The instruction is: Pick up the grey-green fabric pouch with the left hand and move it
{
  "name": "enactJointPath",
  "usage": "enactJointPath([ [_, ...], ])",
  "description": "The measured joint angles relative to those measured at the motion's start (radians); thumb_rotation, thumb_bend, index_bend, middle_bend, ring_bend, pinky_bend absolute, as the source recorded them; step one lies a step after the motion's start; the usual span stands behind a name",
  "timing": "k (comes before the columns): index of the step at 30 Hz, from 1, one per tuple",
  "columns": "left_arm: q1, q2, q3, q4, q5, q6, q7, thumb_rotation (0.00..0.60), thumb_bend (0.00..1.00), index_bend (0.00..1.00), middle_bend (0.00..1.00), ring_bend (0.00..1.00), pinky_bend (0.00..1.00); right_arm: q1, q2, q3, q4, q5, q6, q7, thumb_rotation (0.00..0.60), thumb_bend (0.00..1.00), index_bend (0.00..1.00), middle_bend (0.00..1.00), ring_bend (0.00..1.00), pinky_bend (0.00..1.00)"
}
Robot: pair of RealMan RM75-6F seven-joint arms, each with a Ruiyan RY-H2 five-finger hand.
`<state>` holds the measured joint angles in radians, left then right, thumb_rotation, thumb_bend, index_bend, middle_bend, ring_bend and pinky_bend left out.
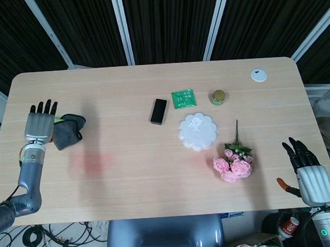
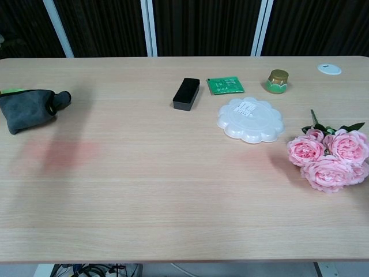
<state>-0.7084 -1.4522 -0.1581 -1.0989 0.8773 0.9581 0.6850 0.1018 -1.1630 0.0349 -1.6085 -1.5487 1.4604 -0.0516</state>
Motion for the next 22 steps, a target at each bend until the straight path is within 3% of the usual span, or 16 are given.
enactJointPath([
  [5,0.030,0.030,-0.001,-0.062,0.009,0.027,-0.046,0.600,0.09,0.00,0.00,0.03,0.13,0.000,0.001,0.000,0.002,0.001,-0.001,0.003,0.600,0.10,0.00,0.00,0.00,0.19],
  [11,0.103,0.093,0.019,-0.205,0.101,0.112,-0.170,0.600,0.03,0.00,0.00,0.00,0.06,0.003,0.001,0.000,0.005,0.004,-0.009,-0.002,0.600,0.10,0.00,0.00,0.00,0.19],
  [22,0.368,0.292,0.164,-0.516,0.401,0.432,-0.416,0.600,0.00,0.00,0.00,0.00,0.00,0.002,0.000,0.000,0.006,0.000,-0.003,-0.014,0.600,0.10,0.00,0.00,0.00,0.19],
])
